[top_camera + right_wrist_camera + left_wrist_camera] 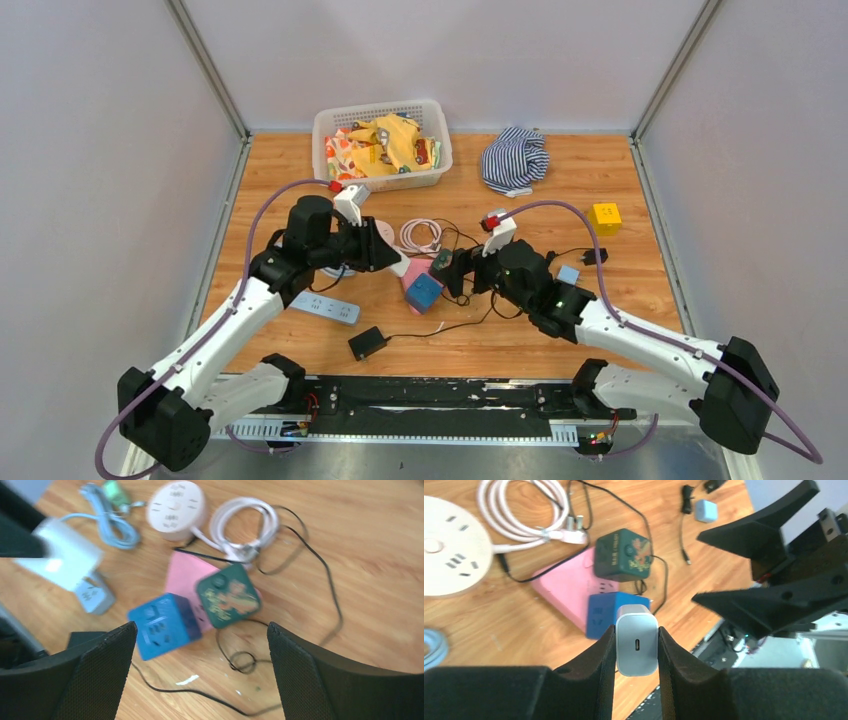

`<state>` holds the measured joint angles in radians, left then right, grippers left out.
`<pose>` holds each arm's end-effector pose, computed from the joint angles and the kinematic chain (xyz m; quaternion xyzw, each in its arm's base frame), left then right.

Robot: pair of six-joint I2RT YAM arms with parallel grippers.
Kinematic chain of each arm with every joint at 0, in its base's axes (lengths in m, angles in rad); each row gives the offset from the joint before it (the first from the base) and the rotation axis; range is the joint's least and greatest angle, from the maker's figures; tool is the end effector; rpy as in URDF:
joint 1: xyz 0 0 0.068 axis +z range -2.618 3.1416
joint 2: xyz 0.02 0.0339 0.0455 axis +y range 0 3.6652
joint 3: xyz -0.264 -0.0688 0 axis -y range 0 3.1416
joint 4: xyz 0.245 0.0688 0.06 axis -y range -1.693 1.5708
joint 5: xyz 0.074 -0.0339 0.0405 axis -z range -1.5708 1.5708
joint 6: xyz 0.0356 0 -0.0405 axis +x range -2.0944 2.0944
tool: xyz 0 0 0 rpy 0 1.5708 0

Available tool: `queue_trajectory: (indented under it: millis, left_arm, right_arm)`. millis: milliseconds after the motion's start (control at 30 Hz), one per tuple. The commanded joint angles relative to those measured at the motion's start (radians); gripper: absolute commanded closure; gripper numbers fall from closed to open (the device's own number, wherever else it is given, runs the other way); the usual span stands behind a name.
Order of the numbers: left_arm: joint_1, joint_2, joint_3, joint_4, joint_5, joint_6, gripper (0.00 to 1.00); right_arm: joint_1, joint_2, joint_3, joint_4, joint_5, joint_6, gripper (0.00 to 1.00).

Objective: Insert the plug
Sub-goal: Insert the plug into the socket.

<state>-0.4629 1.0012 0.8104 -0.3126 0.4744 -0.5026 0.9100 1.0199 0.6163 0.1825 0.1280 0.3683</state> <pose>0.1915 -0.1137 0.2973 0.1029 0.8390 -0.4087 0.3441 0.1493 0.1846 0.2734 -0.1700 0.7615 0.3318 0.5302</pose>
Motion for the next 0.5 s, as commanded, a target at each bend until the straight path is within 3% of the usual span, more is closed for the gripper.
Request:
queue_trajectory:
  millis: [0,167,467]
  left_arm:
    - [-0.041,-0.021,0.045,-0.121,-0.215,0.105,1.00]
    - [-0.138,-0.001,0.103,-0.163,-0.365,0.129,1.00]
    - [-0.349,0.080,0.180,-0.172,-0.548,0.138,1.00]
  right_arm:
    - [-0.041,-0.012,0.053,-0.273,0.171,0.113,0.00]
    - [-0.071,0.012,0.063,-0.375,0.203,0.175,0.00]
    - [-0.142,0.006,0.010,-0.399,0.177,0.232,0.00]
